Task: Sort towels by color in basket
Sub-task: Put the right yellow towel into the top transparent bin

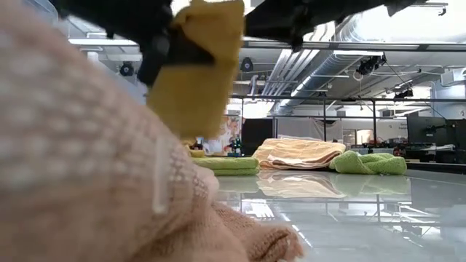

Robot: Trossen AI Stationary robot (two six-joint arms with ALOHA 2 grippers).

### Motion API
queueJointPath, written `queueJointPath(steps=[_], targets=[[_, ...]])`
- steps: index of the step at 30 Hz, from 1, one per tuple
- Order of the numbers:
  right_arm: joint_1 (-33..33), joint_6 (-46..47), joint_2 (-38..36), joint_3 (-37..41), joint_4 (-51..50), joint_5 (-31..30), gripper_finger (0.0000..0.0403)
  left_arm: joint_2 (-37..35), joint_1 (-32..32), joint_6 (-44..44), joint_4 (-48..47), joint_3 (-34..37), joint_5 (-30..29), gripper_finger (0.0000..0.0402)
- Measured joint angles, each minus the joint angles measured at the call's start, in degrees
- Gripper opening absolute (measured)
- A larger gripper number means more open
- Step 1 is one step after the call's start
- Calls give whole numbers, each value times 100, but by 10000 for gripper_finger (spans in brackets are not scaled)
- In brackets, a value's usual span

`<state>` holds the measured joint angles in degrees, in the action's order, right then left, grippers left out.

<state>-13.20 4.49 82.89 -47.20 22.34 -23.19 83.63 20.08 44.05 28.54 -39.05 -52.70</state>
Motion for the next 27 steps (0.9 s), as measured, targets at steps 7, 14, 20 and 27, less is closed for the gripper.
queueJointPath(steps=[7, 14, 20, 27], targets=[[-438, 20, -304, 0, -666, -1100, 107, -1705, -568, 1312, -409, 0, -944, 6], [-627, 106, -50, 0, -732, -1132, 107, -3112, -2318, 1278, -1401, -2, -84, 3], [-635, 125, 87, 0, -751, -1131, 107, -3426, -4081, 371, -2201, -2, 1387, 4], [-635, 109, 87, 0, -751, -1131, 107, -3090, -5385, -290, -2226, -2, 1921, 30]])
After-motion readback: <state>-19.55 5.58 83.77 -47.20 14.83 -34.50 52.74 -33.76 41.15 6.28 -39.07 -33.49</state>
